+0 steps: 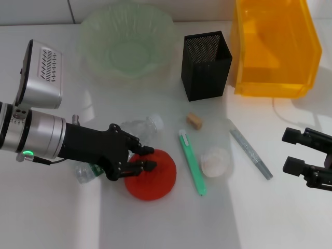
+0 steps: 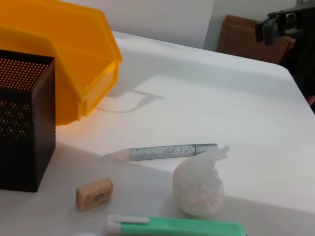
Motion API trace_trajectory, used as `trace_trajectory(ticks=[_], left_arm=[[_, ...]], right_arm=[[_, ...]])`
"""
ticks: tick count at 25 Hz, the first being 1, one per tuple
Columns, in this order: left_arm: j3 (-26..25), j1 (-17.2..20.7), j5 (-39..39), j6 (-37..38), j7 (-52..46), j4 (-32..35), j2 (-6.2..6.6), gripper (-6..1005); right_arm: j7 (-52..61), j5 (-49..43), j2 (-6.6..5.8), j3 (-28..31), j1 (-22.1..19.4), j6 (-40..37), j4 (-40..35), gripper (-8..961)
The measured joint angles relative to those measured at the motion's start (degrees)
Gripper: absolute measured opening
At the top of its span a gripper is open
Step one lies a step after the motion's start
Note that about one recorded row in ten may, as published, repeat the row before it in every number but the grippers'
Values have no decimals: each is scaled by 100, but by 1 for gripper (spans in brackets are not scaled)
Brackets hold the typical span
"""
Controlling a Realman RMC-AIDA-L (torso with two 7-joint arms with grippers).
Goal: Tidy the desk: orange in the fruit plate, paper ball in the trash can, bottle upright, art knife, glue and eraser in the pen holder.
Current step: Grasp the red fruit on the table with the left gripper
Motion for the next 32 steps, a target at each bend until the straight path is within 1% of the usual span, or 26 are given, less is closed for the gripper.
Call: trace_trajectory(ticks=[11, 17, 19, 32], left_arm=[[-6, 49, -124, 76, 139, -6, -8, 247], [0, 52, -131, 72, 143, -23, -9, 215], [0, 54, -132, 74, 143, -23, -9, 175], [0, 111, -170, 83, 144, -3, -9, 117]], right_arm=[[0, 22, 2, 0, 4, 17, 0, 823], [0, 26, 3, 0, 4, 17, 0, 823], [0, 26, 5, 0, 4, 18, 0, 823], [0, 25, 20, 0, 4, 17, 0, 823]])
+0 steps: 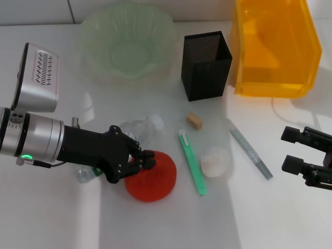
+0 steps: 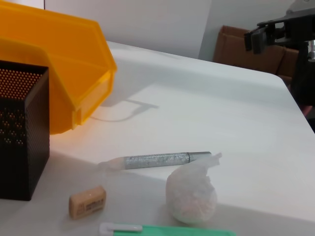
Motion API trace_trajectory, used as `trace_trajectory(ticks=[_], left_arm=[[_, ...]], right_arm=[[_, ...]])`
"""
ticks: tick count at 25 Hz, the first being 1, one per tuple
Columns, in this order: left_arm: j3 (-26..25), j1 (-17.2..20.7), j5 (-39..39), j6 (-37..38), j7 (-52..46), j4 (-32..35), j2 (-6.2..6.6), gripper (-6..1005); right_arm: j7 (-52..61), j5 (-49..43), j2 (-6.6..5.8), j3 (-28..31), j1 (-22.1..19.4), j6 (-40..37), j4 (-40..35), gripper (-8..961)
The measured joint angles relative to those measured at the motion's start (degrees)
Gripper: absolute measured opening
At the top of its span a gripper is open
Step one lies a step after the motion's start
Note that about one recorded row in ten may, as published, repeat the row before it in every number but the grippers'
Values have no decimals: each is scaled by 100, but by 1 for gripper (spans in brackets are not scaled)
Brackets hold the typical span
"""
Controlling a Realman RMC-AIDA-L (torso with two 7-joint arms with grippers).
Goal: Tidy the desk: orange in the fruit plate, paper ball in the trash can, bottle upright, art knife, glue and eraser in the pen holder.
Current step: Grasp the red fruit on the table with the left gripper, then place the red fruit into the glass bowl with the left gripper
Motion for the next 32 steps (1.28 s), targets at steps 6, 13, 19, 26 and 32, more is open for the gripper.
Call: trace_trajectory(ticks=[6, 13, 19, 26, 32], left_arm=[[0, 3, -1, 0, 0, 6, 0, 101], [-11, 0, -46, 44, -58, 8, 0, 99], [-75, 12, -515, 478, -66, 129, 28, 92], [-583, 23, -902, 873, -74, 272, 33, 92], [-1016, -14, -1542, 788, -72, 331, 35, 91]], right_arm=[[0, 0, 0, 0, 0, 0, 0, 823], [0, 0, -1, 0, 0, 0, 0, 824], [-7, 0, -1, 0, 0, 0, 0, 823], [-69, 1, -1, 5, -7, 0, 4, 823], [-83, 1, 6, 10, -23, 0, 9, 824]])
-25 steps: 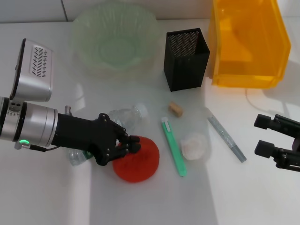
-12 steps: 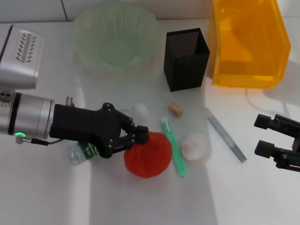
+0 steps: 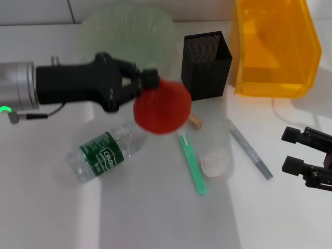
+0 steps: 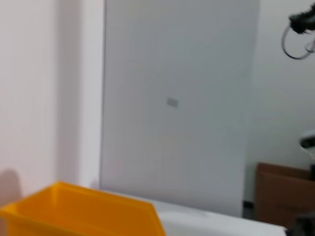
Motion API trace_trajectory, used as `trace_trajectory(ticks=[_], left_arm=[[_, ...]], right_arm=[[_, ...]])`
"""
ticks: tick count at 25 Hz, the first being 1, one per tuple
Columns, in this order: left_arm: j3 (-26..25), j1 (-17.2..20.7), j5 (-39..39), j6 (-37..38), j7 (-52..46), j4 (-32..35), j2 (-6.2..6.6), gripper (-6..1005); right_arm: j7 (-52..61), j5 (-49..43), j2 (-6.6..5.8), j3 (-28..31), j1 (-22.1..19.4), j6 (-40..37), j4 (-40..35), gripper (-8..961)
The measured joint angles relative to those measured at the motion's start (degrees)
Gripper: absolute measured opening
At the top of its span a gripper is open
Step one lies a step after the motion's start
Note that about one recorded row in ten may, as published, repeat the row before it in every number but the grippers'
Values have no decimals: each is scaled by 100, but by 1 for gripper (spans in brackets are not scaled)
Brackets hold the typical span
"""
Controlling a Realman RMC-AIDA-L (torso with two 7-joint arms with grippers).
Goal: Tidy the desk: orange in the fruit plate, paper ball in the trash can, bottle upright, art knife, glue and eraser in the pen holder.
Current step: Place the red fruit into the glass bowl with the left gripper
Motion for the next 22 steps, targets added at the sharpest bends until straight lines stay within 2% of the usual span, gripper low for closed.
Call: trace_trajectory(ticks=[3, 5, 7, 8, 18, 20, 22], left_arm=[[-94, -17, -144, -86, 0, -9, 0, 88], [-140, -86, -1052, -1289, 7, -70, -30, 81], [-110, -103, -1163, -1512, 15, -84, -35, 75], [-4, -237, -1415, -2184, 62, -210, -43, 75], [70, -1234, -1746, -4640, 187, -1230, -55, 76], [69, -1341, -1766, -4966, 155, -1365, -56, 59], [67, -1375, -1810, -5132, 136, -1429, -65, 103]], right_arm=[[-60, 0, 15, 22, -9, 0, 46, 824], [-124, 0, 15, 58, 1, 1, 168, 823], [-177, 0, 5, 82, 17, 3, 280, 823], [-207, 0, 0, 91, 19, 3, 315, 823], [-295, 9, 37, 236, 157, 16, 545, 824], [-299, 9, 37, 237, 163, 17, 572, 824], [-303, 9, 40, 237, 163, 18, 587, 824]])
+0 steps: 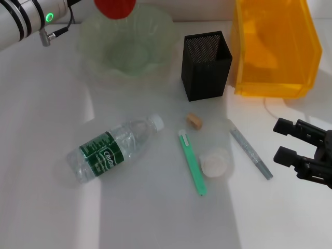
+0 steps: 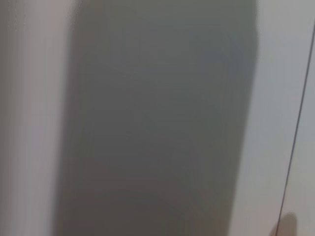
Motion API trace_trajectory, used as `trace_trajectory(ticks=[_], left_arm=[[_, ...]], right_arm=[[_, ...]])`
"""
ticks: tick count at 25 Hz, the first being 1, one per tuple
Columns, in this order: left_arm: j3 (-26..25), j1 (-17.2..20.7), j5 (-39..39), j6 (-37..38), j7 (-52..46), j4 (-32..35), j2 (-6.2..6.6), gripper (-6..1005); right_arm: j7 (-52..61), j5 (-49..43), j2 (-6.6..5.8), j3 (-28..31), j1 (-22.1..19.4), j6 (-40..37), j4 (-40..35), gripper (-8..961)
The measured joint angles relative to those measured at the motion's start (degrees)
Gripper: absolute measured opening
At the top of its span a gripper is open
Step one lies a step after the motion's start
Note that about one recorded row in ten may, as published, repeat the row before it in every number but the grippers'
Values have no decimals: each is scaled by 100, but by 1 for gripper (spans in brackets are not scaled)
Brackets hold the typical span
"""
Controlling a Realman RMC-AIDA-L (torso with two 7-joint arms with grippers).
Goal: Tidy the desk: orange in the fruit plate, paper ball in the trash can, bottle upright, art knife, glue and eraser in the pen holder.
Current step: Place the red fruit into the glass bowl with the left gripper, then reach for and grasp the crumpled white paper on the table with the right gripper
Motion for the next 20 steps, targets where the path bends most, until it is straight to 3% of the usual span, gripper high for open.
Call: trace_trajectory(ticks=[7, 10, 15, 16, 20], left_arm=[[-2, 58, -223, -36, 60, -66, 2, 255], [-6, 191, -279, 362, 22, -12, 20, 321], [-19, 641, -324, 2103, 36, 238, 80, 430], [14, 888, -238, 2792, 97, 447, 99, 469], [105, 1351, 258, 4251, 205, 846, 219, 627]], right_arm=[[-1, 0, 14, -1, 17, 51, 15, 824], [-1, 1, 32, 5, 56, 61, 22, 824], [20, 69, 39, 218, 78, 43, 12, 824], [43, 72, 34, 367, 76, 12, 0, 823], [314, 455, -48, 1469, -10, -425, -135, 823]])
